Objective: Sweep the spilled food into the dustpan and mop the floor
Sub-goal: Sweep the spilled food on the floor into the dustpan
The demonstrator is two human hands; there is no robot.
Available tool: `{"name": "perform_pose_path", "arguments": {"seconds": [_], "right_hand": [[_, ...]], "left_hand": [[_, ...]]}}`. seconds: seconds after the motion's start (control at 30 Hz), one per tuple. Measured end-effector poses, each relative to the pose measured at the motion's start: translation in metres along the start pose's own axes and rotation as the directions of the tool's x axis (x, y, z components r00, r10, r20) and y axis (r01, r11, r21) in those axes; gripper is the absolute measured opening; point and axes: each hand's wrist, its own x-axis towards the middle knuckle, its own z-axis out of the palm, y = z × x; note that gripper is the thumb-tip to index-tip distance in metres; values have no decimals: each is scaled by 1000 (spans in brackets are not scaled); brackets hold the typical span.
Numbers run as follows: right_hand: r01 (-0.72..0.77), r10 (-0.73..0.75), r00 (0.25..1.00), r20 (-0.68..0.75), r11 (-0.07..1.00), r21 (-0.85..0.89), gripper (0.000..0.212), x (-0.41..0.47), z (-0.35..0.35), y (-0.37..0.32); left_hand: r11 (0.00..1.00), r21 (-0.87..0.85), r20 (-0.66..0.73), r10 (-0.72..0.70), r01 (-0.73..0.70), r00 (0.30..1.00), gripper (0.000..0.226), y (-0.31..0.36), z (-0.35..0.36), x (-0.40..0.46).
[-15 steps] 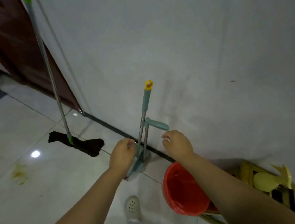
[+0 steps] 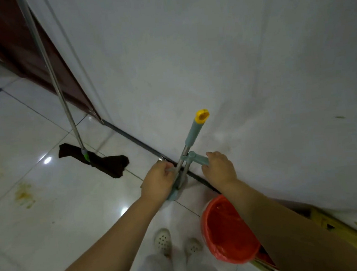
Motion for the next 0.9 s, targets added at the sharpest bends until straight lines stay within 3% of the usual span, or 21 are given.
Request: {"name": "perform_pose_path", "arguments": {"seconds": [0.23, 0.47, 0.7, 0.8, 0.9], "right_hand": [[85, -103, 977, 184, 991, 102, 24, 19, 17, 12], [124, -167, 951, 259, 977, 173, 18, 21, 28, 3], [197, -355, 870, 341, 886, 419, 9, -10, 38, -33], [211, -399, 813, 423, 880, 426, 17, -26, 33, -45], [198, -440, 741, 508, 865, 460, 30, -41, 24, -57]], "left_hand": [[992, -9, -66, -123, 123, 990, 35, -20, 3, -1], [966, -84, -157, -254, 243, 954, 40, -27, 22, -24], [939, -206, -241, -323, 277, 915, 38, -15, 29, -48], [876, -343, -227, -426, 338, 876, 45, -11, 25, -58], [725, -583, -187, -558, 366, 808, 51, -10, 19, -68]]}}
